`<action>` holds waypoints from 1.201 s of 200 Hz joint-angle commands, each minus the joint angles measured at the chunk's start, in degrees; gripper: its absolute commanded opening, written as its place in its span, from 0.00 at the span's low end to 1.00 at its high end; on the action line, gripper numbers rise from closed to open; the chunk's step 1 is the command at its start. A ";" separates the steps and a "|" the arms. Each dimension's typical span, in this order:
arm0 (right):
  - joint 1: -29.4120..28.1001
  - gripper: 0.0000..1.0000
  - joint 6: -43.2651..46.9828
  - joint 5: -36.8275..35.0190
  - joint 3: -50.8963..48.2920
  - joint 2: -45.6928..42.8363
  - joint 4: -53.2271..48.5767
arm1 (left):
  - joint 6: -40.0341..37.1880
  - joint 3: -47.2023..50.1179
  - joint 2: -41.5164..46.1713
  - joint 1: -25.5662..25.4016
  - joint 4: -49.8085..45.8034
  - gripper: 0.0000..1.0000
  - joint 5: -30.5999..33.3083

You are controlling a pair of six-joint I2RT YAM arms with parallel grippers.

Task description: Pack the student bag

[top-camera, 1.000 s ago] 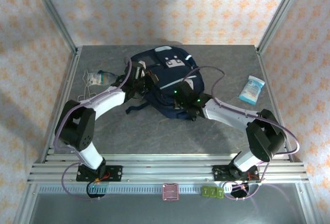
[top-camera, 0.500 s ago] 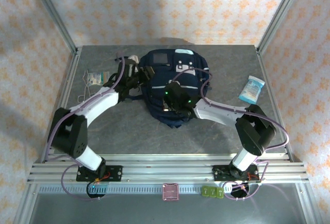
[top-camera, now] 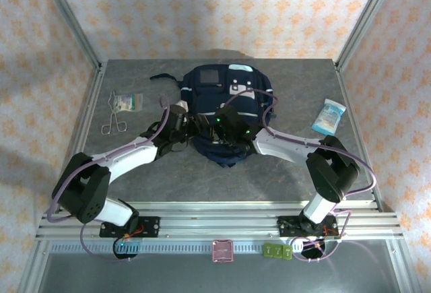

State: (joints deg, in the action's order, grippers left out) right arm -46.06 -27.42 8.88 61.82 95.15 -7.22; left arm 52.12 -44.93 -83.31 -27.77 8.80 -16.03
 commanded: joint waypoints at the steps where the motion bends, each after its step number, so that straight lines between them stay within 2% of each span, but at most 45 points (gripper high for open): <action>1: 0.01 0.00 -0.57 0.86 -0.45 -0.85 3.62 | 0.90 -2.77 -2.46 -0.14 3.68 0.44 1.20; 15: 0.01 0.00 -0.14 0.91 -0.43 -0.60 3.08 | 0.25 -4.15 -3.83 -0.09 3.21 0.38 1.60; 51: 0.06 0.00 0.48 -1.44 -0.30 -0.40 -0.32 | -1.25 -6.77 -6.14 0.51 1.14 0.00 1.87; 98: 3.91 0.00 0.62 -3.75 -4.43 -2.53 -5.03 | -2.45 -5.63 -4.18 4.57 -0.03 0.00 0.91; 151: 9.14 0.00 3.31 -11.60 -10.97 -8.51 -9.93 | -6.00 -5.40 -2.73 9.31 -2.94 0.00 1.24; 162: 9.06 0.00 3.65 -12.26 -11.02 -9.08 -10.56 | -6.56 -5.75 -2.98 10.03 -3.00 0.00 1.34; 184: 8.01 0.00 3.09 -8.92 -10.82 -9.42 -9.09 | -7.85 -8.31 -4.62 10.98 -3.47 0.00 1.44; 235: 1.57 0.00 1.45 -3.72 -3.61 -4.46 -4.38 | -11.39 -17.85 -10.00 12.38 -6.56 0.00 2.40; 240: 1.30 0.00 1.12 -2.74 -2.91 -3.72 -3.56 | -11.66 -18.71 -10.29 12.47 -7.12 0.05 2.55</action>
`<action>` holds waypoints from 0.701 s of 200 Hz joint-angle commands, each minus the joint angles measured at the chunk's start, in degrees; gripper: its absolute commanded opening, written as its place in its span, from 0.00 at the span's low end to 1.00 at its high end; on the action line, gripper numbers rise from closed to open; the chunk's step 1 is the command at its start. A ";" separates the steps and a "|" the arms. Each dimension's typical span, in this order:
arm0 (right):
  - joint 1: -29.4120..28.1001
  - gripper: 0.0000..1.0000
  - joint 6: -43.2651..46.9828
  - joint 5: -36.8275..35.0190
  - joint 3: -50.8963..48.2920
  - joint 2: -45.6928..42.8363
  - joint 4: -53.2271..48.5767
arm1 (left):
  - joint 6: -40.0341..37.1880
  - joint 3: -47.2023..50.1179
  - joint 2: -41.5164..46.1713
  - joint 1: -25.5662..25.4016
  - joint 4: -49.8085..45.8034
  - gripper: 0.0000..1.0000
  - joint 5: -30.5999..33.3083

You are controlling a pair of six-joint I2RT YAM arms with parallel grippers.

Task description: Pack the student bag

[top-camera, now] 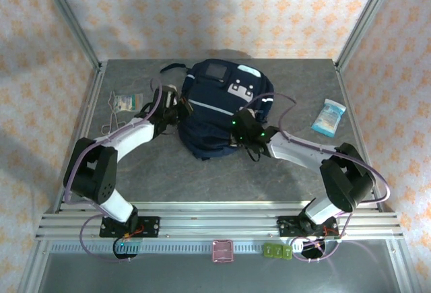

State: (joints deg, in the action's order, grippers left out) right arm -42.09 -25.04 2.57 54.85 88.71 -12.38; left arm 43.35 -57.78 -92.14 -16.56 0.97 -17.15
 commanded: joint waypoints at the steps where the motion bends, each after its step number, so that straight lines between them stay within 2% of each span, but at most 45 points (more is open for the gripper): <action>1: -2.71 0.00 -1.30 3.80 4.18 2.89 1.76 | -2.91 -6.03 -1.55 1.26 0.53 0.07 3.68; 18: -3.24 0.00 -2.22 6.72 6.18 5.12 4.50 | -3.04 -7.26 -1.27 1.22 -0.80 0.34 2.99; 39: -3.42 0.00 -2.79 8.06 8.34 7.32 5.84 | -1.60 -4.16 1.73 1.01 -0.14 0.43 1.95; 71: -3.44 0.00 -2.57 9.11 9.59 8.84 6.67 | 1.50 4.20 7.67 -0.67 0.88 0.45 0.81; 102: -3.44 0.00 -2.43 9.31 9.36 9.20 6.84 | 5.27 9.98 11.98 -5.72 2.34 0.45 3.26; 140: -3.40 0.00 -2.65 9.40 8.41 8.94 7.55 | 9.44 11.53 10.39 -10.03 6.99 0.47 4.38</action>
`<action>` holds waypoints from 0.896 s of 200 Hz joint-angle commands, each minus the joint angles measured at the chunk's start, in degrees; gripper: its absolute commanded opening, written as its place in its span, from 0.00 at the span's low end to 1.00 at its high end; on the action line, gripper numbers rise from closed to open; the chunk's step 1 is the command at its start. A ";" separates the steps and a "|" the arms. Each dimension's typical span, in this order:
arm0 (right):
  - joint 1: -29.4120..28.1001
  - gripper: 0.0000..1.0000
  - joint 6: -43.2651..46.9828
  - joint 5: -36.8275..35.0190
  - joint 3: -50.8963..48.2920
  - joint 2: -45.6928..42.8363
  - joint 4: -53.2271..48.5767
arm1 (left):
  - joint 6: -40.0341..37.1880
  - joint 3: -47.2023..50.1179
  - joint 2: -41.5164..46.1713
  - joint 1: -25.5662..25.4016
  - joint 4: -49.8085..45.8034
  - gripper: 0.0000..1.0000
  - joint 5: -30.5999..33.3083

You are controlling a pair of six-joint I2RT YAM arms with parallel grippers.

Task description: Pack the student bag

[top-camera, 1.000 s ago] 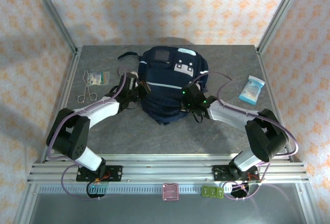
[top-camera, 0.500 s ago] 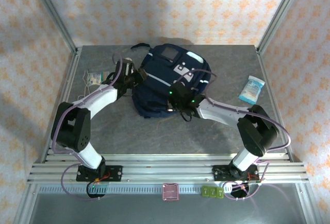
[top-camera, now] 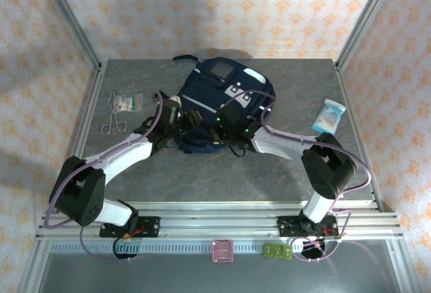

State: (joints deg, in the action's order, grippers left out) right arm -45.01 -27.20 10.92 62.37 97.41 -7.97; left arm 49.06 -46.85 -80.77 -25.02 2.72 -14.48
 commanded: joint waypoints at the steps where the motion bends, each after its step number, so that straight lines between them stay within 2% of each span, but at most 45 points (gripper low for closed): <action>1: -0.49 0.00 -0.48 1.04 0.86 0.24 3.13 | 3.75 0.48 -1.15 -1.59 5.30 0.47 1.73; 42: -0.51 0.00 -0.75 0.67 -0.17 -0.54 3.58 | 3.59 -3.43 -7.33 -4.04 6.78 0.49 2.79; 95: -0.51 0.00 -0.84 1.29 -0.63 -0.73 4.17 | 3.85 -6.61 -12.42 -4.14 7.41 0.49 4.46; 110: -0.60 0.00 -0.88 1.47 -0.95 -0.72 4.19 | 3.64 -7.58 -13.56 -4.09 7.18 0.41 4.20; 126: -0.60 0.00 -0.73 1.26 -1.28 -0.90 4.07 | 3.26 -8.54 -14.57 -3.98 6.73 0.22 3.86; 135: -0.60 0.00 -0.45 0.64 -1.45 -1.06 3.53 | 3.22 -8.86 -14.90 -3.69 6.85 0.09 2.89; 146: -0.60 0.00 0.03 -0.41 -1.55 -1.40 2.86 | 3.38 -8.73 -14.94 -3.34 7.32 0.00 1.99; 179: 0.14 0.00 1.31 -3.57 -2.25 -3.01 -0.25 | 3.05 -7.62 -13.30 -1.84 7.56 0.00 1.85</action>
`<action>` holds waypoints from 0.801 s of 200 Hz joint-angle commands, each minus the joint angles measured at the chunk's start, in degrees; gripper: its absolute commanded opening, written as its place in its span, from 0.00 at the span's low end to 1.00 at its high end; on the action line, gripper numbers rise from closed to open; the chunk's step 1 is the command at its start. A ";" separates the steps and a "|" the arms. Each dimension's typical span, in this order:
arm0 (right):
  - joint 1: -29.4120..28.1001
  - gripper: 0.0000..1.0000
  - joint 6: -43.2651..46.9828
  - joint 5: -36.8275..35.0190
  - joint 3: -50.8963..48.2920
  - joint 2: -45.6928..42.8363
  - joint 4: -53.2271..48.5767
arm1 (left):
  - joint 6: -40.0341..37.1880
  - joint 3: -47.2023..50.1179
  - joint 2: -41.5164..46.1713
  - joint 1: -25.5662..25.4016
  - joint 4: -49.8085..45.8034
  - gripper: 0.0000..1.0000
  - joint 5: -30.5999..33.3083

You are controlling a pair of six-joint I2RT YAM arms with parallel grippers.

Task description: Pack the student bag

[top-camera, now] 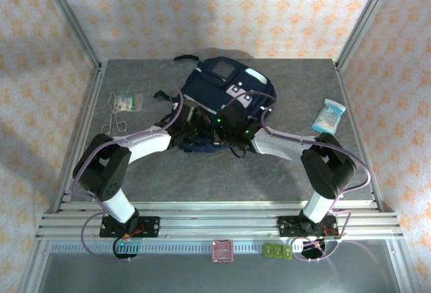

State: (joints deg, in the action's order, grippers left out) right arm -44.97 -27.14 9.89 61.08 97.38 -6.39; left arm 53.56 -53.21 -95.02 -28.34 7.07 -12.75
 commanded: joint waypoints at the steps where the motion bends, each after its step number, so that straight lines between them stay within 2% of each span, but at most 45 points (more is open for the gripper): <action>1: 0.12 0.00 1.27 -2.57 -1.00 -3.03 -1.84 | -1.49 -1.23 0.96 1.51 3.21 0.00 0.11; 78: 7.86 0.00 4.20 -7.08 -5.53 -7.03 -6.62 | -3.01 1.26 4.12 4.43 2.20 0.00 -0.53; 133: 15.33 0.00 5.75 -10.81 -1.21 -3.99 -6.70 | -3.77 2.90 4.92 4.52 1.37 0.00 -0.54; 160: 17.01 0.00 4.24 -12.52 0.95 -1.82 -6.14 | -3.99 3.51 5.42 4.61 1.02 0.00 -0.08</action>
State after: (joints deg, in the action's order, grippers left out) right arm -32.73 -21.89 8.60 59.37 93.47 -10.76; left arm 52.42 -51.35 -92.58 -25.71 9.87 -16.56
